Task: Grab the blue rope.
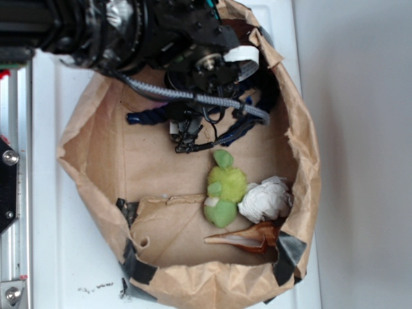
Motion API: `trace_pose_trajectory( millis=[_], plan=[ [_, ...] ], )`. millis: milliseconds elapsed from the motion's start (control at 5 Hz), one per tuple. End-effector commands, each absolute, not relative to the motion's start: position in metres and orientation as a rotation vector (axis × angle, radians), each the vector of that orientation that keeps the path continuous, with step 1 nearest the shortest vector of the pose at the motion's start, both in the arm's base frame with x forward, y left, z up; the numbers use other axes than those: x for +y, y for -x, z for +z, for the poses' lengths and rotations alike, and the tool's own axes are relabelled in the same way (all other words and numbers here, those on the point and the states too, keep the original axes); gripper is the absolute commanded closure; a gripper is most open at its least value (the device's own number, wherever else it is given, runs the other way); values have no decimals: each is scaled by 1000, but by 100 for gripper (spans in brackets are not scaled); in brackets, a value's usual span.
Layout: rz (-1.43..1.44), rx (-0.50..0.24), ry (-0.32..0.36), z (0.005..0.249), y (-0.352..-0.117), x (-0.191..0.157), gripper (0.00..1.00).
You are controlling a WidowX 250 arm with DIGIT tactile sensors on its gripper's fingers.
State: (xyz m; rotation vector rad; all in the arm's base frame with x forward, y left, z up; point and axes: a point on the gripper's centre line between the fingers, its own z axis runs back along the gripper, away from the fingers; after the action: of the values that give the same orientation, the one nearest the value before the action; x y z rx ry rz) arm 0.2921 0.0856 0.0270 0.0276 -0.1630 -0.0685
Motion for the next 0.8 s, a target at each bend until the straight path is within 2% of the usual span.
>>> trace_pose_trajectory(
  millis=[0,200,400,600],
  plan=[
    [-54,-211,-49,37,-291,91,100],
    [-60,-225,-2,57,-283,88,100],
    [-107,-255,59,90,-271,72,100],
    [-118,-268,115,118,-273,57,100]
  ],
)
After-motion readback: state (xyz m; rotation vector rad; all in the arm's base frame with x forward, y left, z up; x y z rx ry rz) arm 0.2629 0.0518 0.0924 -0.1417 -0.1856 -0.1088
